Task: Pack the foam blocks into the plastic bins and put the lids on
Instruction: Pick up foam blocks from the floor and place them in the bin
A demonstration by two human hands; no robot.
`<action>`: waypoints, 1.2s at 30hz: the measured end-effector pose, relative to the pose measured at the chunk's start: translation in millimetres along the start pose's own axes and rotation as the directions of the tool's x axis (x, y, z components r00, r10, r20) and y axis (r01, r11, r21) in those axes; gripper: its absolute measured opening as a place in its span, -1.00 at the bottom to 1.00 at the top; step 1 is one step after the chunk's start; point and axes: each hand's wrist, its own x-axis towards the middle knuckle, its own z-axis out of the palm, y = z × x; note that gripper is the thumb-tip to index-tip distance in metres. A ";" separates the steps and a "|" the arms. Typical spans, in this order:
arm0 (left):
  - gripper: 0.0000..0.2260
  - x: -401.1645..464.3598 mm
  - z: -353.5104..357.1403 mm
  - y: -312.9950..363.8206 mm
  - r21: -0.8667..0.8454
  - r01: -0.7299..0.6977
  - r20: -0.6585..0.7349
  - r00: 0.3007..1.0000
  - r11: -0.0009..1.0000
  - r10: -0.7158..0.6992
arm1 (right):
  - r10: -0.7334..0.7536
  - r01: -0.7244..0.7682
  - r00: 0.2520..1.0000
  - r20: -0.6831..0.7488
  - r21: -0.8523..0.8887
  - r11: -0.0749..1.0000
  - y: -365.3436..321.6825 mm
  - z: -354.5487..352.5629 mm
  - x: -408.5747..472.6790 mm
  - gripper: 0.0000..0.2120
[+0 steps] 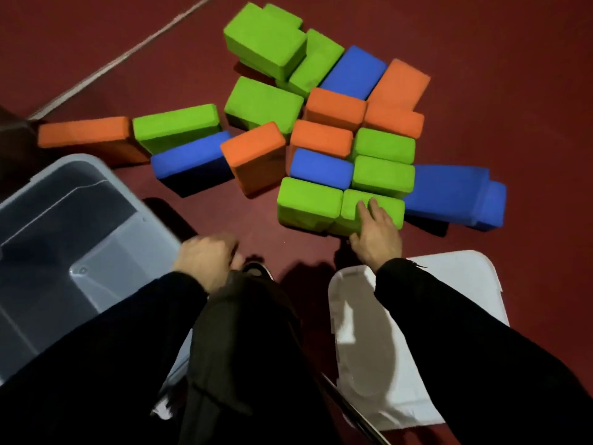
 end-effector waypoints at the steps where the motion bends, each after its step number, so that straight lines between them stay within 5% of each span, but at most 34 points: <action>1: -0.67 13.9 -3.7 14.9 -0.012 -0.092 -0.034 0.995 0.996 0.092 | -0.026 0.026 0.999 0.023 -0.036 0.999 6.1 5.6 -1.9 -0.24; 4: -0.55 68.1 1.6 40.1 0.069 -0.337 -0.044 0.939 0.939 0.340 | -0.067 0.063 0.997 -0.040 -0.097 0.993 16.2 18.7 -13.1 -0.27; 8: -0.46 117.5 23.3 78.5 0.203 -0.432 0.023 0.899 0.879 0.437 | -0.102 0.069 0.986 -0.131 -0.235 0.970 23.6 17.9 -13.5 -0.34; 14: -0.47 134.7 52.9 93.3 0.393 -0.360 -0.051 0.910 0.846 0.411 | -0.048 -0.011 0.975 -0.216 -0.268 0.963 25.6 21.2 16.3 -0.49; 17: -0.56 136.9 54.2 93.6 0.411 -0.345 -0.103 0.902 0.844 0.419 | -0.082 0.007 0.973 -0.216 -0.324 0.946 29.2 18.5 12.3 -0.35; 22: -0.16 125.6 36.8 84.9 0.221 -0.369 0.035 0.928 0.903 0.370 | -0.177 0.127 0.962 -0.208 -0.232 0.964 36.9 0.8 4.8 -0.25; 32: -0.24 30.4 -75.1 45.5 0.254 -0.245 -0.337 0.885 0.936 0.323 | -0.262 0.292 0.875 -0.408 0.012 0.956 -29.0 -76.6 -43.6 -0.25; 36: -0.25 -19.4 -114.0 17.5 0.240 -0.112 -0.452 0.866 0.964 0.213 | -0.336 0.388 0.777 -0.531 -0.016 0.922 -74.1 -114.2 -67.8 -0.23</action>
